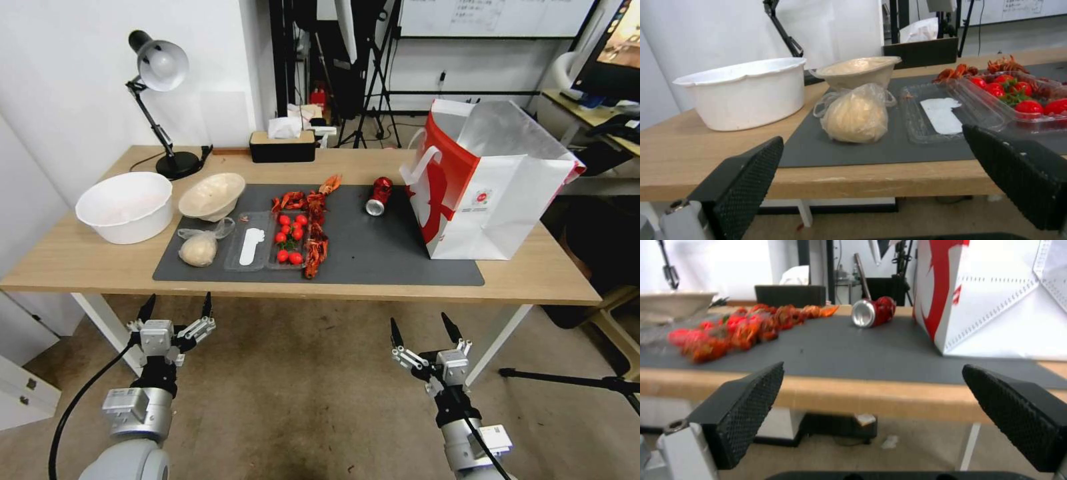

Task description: Pick up the trash from the table and place it into the takeout bag.

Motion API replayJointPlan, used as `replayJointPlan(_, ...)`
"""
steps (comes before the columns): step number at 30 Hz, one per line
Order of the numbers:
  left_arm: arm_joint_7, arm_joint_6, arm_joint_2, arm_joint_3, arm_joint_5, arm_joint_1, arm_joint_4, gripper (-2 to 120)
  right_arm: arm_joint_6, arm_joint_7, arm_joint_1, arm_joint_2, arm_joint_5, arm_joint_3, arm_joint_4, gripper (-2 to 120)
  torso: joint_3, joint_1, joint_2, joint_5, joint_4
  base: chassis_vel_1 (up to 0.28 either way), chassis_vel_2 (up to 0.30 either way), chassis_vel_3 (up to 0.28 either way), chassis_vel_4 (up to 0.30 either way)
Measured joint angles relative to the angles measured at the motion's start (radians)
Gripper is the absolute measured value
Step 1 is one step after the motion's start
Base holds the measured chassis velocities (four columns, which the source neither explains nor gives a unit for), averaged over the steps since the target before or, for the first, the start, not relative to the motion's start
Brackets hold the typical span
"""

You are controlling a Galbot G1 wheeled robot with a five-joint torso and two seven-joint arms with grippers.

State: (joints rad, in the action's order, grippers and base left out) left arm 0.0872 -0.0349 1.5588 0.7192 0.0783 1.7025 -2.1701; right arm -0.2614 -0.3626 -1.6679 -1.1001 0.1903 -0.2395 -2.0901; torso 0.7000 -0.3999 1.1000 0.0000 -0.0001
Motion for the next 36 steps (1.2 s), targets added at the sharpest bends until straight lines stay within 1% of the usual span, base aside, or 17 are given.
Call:
replayJointPlan(3, 0.000, 0.000, 0.003, 0.000, -0.002, 0.000, 0.000, 100, 0.085, -0.073, 0.094, 0.017, 0.047, 0.040, -0.018, 100, 0.000, 0.000, 0.000, 0.0000, 0.0000, 0.000, 0.000, 0.000, 0.000)
replayJointPlan(4, 0.000, 0.000, 0.003, 0.000, -0.002, 0.000, 0.000, 100, 0.085, -0.073, 0.094, 0.017, 0.047, 0.040, -0.018, 100, 0.000, 0.000, 0.000, 0.0000, 0.0000, 0.000, 0.000, 0.000, 0.000)
replayJointPlan(6, 0.001, 0.000, 0.005, -0.001, -0.003, 0.001, 0.000, 100, 0.146, -0.116, 0.176, 0.034, 0.094, 0.063, -0.018, 99, 0.000, 0.000, 0.000, 0.0002, 0.0001, 0.000, 0.000, 0.000, 0.000)
replayJointPlan(7, 0.001, 0.000, 0.005, -0.001, -0.003, 0.001, 0.000, 100, 0.146, -0.116, 0.176, 0.034, 0.094, 0.063, -0.018, 99, 0.000, 0.000, 0.000, 0.0002, 0.0001, 0.000, 0.000, 0.000, 0.000)
replayJointPlan(11, 0.001, -0.002, 0.008, -0.002, -0.007, 0.001, 0.001, 100, 0.249, -0.173, 0.364, 0.082, 0.224, 0.121, 0.020, 98, 0.000, 0.000, 0.000, 0.0000, 0.0000, 0.000, 0.000, 0.000, 0.000)
replayJointPlan(12, 0.001, -0.002, 0.008, -0.002, -0.007, 0.001, 0.001, 100, 0.249, -0.173, 0.364, 0.082, 0.224, 0.121, 0.020, 98, 0.000, 0.000, 0.000, 0.0000, 0.0000, 0.000, 0.000, 0.000, 0.000)
replayJointPlan(14, 0.002, -0.002, 0.010, -0.003, -0.011, 0.001, 0.004, 100, 0.286, -0.208, 0.476, 0.111, 0.298, 0.176, 0.065, 98, 0.000, 0.000, 0.000, 0.0000, 0.0000, 0.000, 0.000, 0.000, 0.000)
replayJointPlan(15, 0.002, -0.002, 0.010, -0.003, -0.011, 0.001, 0.004, 100, 0.286, -0.208, 0.476, 0.111, 0.298, 0.176, 0.065, 98, 0.000, 0.000, 0.000, 0.0000, 0.0000, 0.000, 0.000, 0.000, 0.000)
replayJointPlan(17, 0.003, -0.003, 0.013, -0.006, -0.016, 0.001, 0.005, 100, 0.309, -0.239, 0.622, 0.134, 0.359, 0.248, 0.139, 98, 0.000, 0.000, 0.000, 0.0000, 0.0000, 0.000, 0.000, 0.000, 0.000)
replayJointPlan(19, 0.003, -0.003, 0.014, -0.006, -0.017, 0.001, 0.006, 100, 0.314, -0.250, 0.660, 0.136, 0.376, 0.268, 0.158, 98, 0.000, 0.000, 0.000, 0.0001, 0.0001, 0.000, 0.000, 0.000, 0.000)
replayJointPlan(20, 0.004, -0.003, 0.015, -0.007, -0.018, 0.000, 0.008, 100, 0.324, -0.269, 0.722, 0.136, 0.405, 0.302, 0.191, 98, 0.000, 0.000, 0.000, 0.0000, 0.0002, 0.000, 0.000, 0.000, 0.000)
replayJointPlan(21, 0.004, -0.003, 0.017, -0.006, -0.018, 0.000, 0.012, 100, 0.336, -0.294, 0.797, 0.128, 0.442, 0.351, 0.236, 98, 0.000, 0.000, 0.000, -0.0003, 0.0001, 0.000, 0.000, 0.000, 0.000)
replayJointPlan(22, 0.004, -0.003, 0.017, -0.006, -0.018, 0.000, 0.012, 100, 0.336, -0.294, 0.797, 0.128, 0.442, 0.351, 0.236, 98, 0.000, 0.000, 0.000, -0.0003, 0.0001, 0.000, 0.000, 0.000, 0.000)
replayJointPlan(25, 0.004, -0.005, 0.018, -0.004, -0.018, -0.002, 0.022, 100, 0.352, -0.354, 0.945, 0.078, 0.494, 0.449, 0.331, 97, 0.000, 0.000, 0.000, -0.0002, 0.0002, 0.000, 0.000, 0.000, 0.000)
replayJointPlan(26, 0.004, -0.005, 0.018, -0.004, -0.018, -0.002, 0.022, 100, 0.352, -0.354, 0.945, 0.078, 0.494, 0.449, 0.331, 97, 0.000, 0.000, 0.000, -0.0002, 0.0002, 0.000, 0.000, 0.000, 0.000)
replayJointPlan(28, 0.003, -0.009, 0.018, 0.001, -0.015, -0.004, 0.030, 100, 0.365, -0.394, 1.044, 0.027, 0.503, 0.510, 0.407, 96, 0.000, 0.000, 0.000, -0.0001, 0.0003, 0.000, 0.000, 0.000, 0.000)
replayJointPlan(36, 0.001, -0.018, 0.017, 0.006, -0.008, -0.011, 0.045, 100, 0.424, -0.485, 1.177, -0.042, 0.522, 0.607, 0.559, 96, 0.000, 0.000, 0.000, -0.0001, -0.0001, 0.000, 0.000, 0.000, 0.000)
